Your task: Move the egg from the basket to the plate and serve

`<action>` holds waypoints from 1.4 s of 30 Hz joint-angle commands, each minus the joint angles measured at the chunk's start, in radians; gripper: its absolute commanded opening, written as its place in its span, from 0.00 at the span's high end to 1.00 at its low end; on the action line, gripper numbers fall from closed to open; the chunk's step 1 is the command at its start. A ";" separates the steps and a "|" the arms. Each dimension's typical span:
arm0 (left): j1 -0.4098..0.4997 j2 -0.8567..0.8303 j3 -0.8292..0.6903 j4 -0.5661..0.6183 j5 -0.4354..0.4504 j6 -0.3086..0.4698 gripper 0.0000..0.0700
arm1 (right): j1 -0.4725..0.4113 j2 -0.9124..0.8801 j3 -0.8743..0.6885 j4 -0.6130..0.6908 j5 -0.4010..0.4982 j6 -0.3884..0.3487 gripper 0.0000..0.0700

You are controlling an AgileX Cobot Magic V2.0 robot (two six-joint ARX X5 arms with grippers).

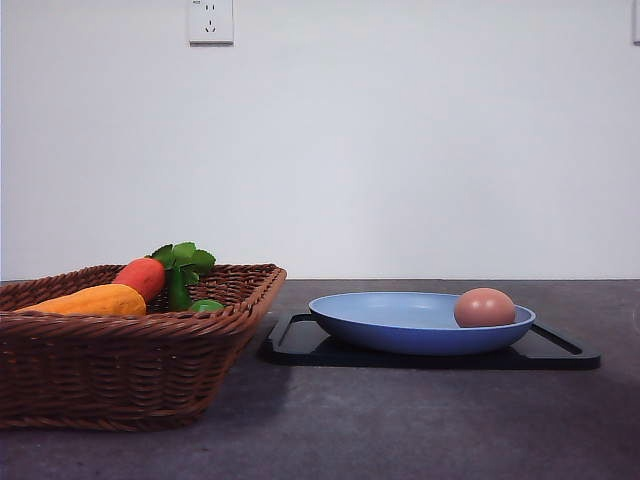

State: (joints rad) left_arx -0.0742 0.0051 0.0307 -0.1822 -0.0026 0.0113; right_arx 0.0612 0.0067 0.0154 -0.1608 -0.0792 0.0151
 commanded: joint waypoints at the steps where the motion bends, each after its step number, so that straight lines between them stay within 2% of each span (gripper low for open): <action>1: 0.000 -0.002 -0.028 -0.003 -0.002 -0.004 1.00 | 0.000 -0.003 -0.006 0.010 0.001 0.011 1.00; 42: 0.000 -0.002 -0.028 -0.003 -0.001 -0.004 1.00 | 0.000 -0.003 -0.006 0.010 0.001 0.011 1.00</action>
State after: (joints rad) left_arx -0.0742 0.0051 0.0307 -0.1822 -0.0029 0.0113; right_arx 0.0612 0.0067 0.0154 -0.1608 -0.0792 0.0154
